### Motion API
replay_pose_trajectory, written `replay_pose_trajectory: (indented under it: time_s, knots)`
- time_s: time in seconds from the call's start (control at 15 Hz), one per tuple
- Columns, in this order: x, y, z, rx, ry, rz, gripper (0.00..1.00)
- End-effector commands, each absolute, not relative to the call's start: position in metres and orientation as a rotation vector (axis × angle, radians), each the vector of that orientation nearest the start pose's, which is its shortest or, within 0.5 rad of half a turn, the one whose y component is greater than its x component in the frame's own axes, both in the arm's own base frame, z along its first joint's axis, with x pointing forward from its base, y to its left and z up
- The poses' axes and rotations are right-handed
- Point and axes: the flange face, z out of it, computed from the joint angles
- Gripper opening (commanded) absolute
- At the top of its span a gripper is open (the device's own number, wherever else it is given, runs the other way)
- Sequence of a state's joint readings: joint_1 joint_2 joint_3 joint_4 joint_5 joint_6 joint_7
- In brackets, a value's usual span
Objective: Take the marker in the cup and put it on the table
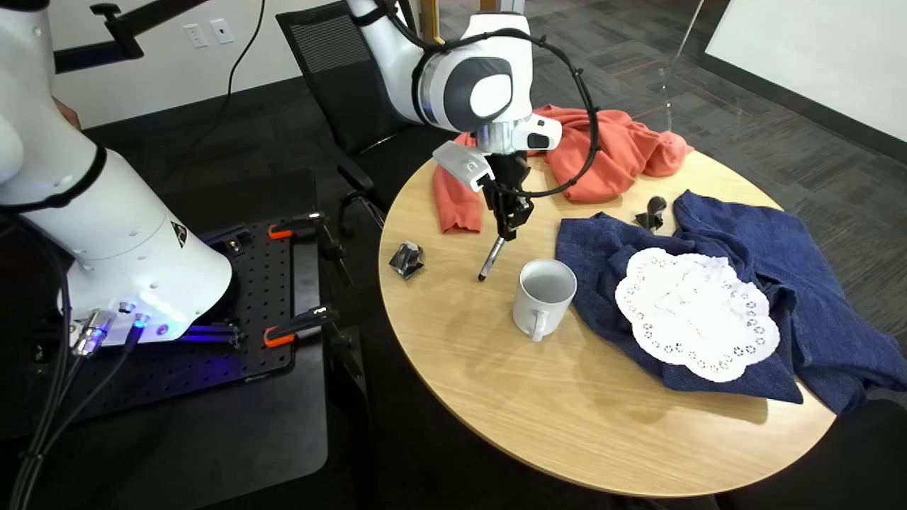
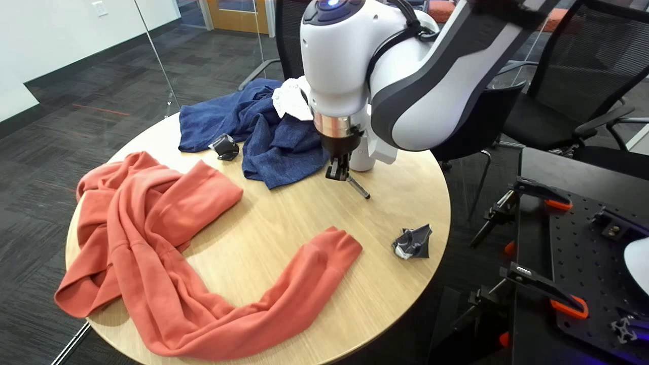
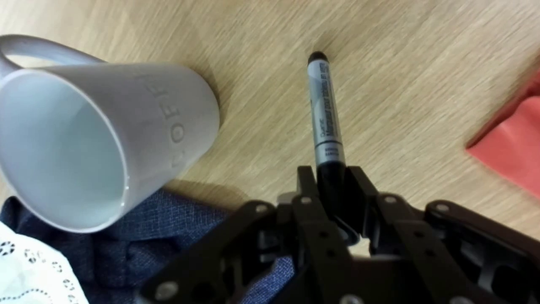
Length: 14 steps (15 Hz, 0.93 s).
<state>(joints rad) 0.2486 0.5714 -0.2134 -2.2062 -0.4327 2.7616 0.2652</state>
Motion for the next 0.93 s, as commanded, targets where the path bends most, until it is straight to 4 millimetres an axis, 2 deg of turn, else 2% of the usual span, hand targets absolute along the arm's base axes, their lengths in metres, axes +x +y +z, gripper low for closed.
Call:
replay_pose_trajectory:
  time_s: [0.0, 0.27, 0.47, 0.87]
  knots:
    - [0.547, 0.032, 0.121, -3.424, -0.307, -0.038, 0.5]
    - [0.548, 0.038, 0.138, -3.408, -0.297, -0.086, 0.79]
    - [0.546, 0.043, 0.162, -3.377, -0.294, -0.158, 1.0]
    - [0.548, 0.046, 0.206, -3.333, -0.236, -0.262, 1.0]
